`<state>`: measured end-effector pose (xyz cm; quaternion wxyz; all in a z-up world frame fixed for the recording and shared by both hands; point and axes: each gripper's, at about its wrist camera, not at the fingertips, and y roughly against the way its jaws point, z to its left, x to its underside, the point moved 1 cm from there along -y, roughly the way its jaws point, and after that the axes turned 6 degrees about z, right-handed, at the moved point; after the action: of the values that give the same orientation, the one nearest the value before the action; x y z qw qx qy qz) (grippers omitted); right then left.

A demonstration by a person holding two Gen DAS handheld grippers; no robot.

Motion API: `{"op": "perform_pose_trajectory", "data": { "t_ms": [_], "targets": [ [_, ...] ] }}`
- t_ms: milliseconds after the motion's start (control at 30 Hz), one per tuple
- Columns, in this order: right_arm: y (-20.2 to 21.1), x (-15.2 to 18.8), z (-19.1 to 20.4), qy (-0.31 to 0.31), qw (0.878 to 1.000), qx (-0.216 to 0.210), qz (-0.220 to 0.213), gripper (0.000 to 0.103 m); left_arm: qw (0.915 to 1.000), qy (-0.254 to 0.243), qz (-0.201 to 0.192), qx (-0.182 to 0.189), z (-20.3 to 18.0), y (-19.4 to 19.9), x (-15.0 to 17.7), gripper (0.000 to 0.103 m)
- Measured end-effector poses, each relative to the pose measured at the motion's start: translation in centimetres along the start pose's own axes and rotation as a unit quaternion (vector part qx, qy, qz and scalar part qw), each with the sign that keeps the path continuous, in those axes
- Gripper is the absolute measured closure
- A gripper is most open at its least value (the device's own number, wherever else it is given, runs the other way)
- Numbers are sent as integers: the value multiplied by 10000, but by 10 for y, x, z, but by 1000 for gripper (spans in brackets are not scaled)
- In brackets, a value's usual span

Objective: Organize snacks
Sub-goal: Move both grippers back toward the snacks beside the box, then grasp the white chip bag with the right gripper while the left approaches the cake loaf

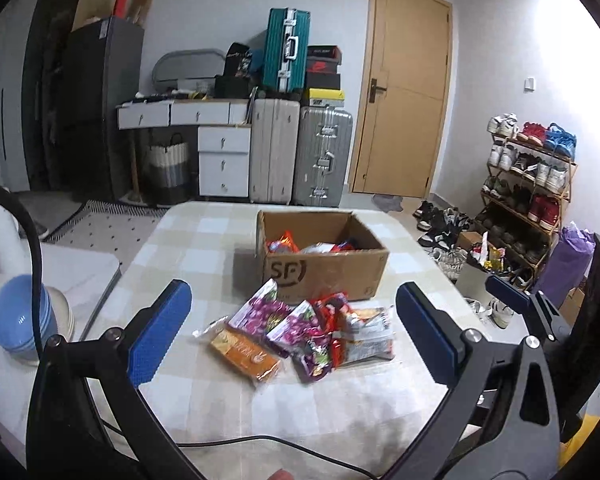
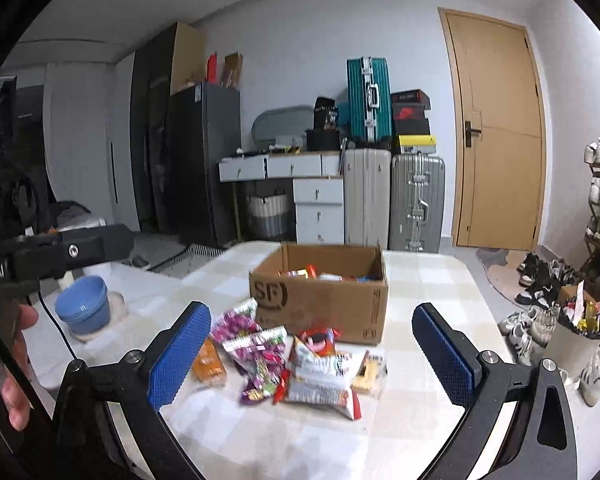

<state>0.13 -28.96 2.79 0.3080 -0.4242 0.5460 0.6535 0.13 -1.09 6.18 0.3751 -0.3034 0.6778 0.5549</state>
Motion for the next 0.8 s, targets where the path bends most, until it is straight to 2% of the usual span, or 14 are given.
{"op": "perform_pose_trajectory", "data": {
  "t_ms": [200,400,433,500,567,667,800],
  "targets": [
    [-42,26,-5,-66,9991,-15,414,0,9996,97,230,-97,24,-50,23,1],
    [-77,41,-14,-234,9951,-90,951,0,9974,94,705,70,43,-97,53,1],
    [-82,43,-15,-233,9944,-100,1022,0,9971,59,752,115,43,-101,53,1],
    [-93,47,-17,-190,9931,-36,1160,0,9967,-214,778,-75,36,-111,56,1],
    [-108,51,-18,-169,9909,-26,1338,0,9945,-343,988,-61,28,-122,59,1],
    [-126,57,-22,-251,9872,-134,1568,0,9908,-237,1333,0,24,-141,64,1],
    [-151,64,-20,-174,9818,-103,1890,0,9887,-102,1494,31,21,-147,67,1]
  ]
}}
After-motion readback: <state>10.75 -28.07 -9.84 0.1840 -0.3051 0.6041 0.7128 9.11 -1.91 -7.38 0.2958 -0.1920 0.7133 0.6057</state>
